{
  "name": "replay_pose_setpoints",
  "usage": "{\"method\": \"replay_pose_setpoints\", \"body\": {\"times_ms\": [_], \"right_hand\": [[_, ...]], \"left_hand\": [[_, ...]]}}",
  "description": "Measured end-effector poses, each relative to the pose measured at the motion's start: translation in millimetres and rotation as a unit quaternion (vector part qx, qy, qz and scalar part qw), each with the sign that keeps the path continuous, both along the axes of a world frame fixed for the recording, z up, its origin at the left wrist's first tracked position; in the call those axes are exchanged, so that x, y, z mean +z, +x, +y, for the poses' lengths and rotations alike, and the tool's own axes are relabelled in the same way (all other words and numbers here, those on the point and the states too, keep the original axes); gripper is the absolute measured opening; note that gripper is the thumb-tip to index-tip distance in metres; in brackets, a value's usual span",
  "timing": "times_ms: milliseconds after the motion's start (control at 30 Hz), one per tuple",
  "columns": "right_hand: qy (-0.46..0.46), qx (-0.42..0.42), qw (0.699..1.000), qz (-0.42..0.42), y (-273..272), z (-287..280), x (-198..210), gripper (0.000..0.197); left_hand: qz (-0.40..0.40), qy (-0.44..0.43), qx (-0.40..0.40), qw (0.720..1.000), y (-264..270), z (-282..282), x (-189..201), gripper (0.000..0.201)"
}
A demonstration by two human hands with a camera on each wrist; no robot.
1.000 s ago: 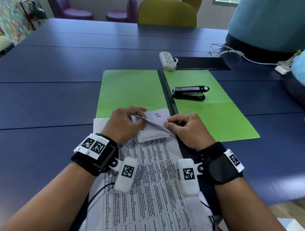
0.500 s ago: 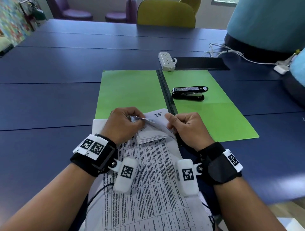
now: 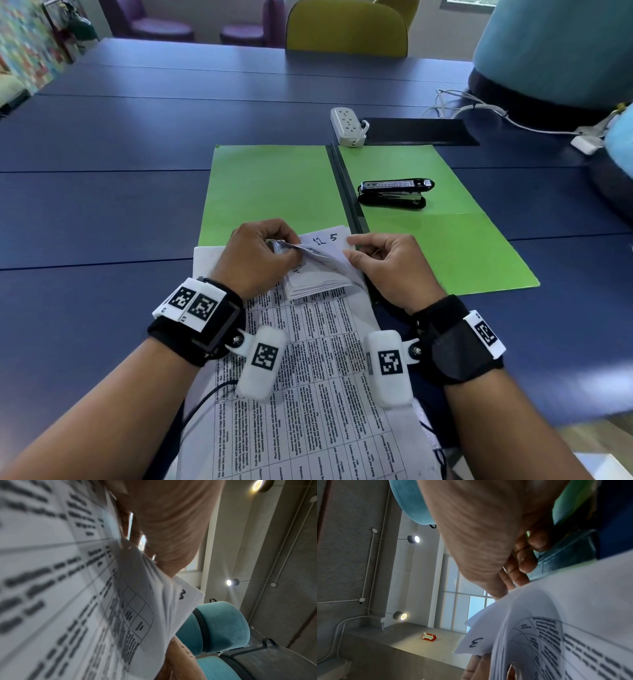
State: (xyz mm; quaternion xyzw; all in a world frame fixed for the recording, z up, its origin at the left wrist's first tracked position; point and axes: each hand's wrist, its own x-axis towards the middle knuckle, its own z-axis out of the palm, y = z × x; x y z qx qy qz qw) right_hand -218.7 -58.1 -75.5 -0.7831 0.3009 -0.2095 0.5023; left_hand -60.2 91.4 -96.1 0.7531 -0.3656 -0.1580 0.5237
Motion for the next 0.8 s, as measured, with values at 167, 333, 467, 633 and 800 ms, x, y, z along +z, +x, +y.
{"method": "replay_pose_setpoints", "body": {"times_ms": [167, 333, 467, 633, 800], "right_hand": [[0.0, -0.001, 1.0, -0.004, 0.2, -1.1, -1.5, 0.024], [0.002, 0.0, 1.0, -0.006, 0.4, -1.6, -2.0, 0.022], [0.002, 0.004, 1.0, -0.007, 0.4, -1.2, -1.5, 0.017], [0.011, -0.008, 1.0, -0.005, 1.2, -1.9, -2.9, 0.019], [0.02, -0.003, 1.0, -0.006, 1.0, -1.2, -2.0, 0.014]], "left_hand": [[0.008, -0.011, -0.008, 1.0, -1.9, 0.1, 3.2, 0.021], [0.011, -0.016, -0.01, 1.0, -1.0, 0.3, 1.5, 0.024], [0.011, -0.016, -0.01, 1.0, -1.2, 0.3, 1.5, 0.022], [0.014, -0.017, -0.013, 1.0, -1.0, 0.5, 0.3, 0.023], [0.004, -0.013, -0.013, 1.0, -1.0, 0.8, 1.2, 0.023]]}}
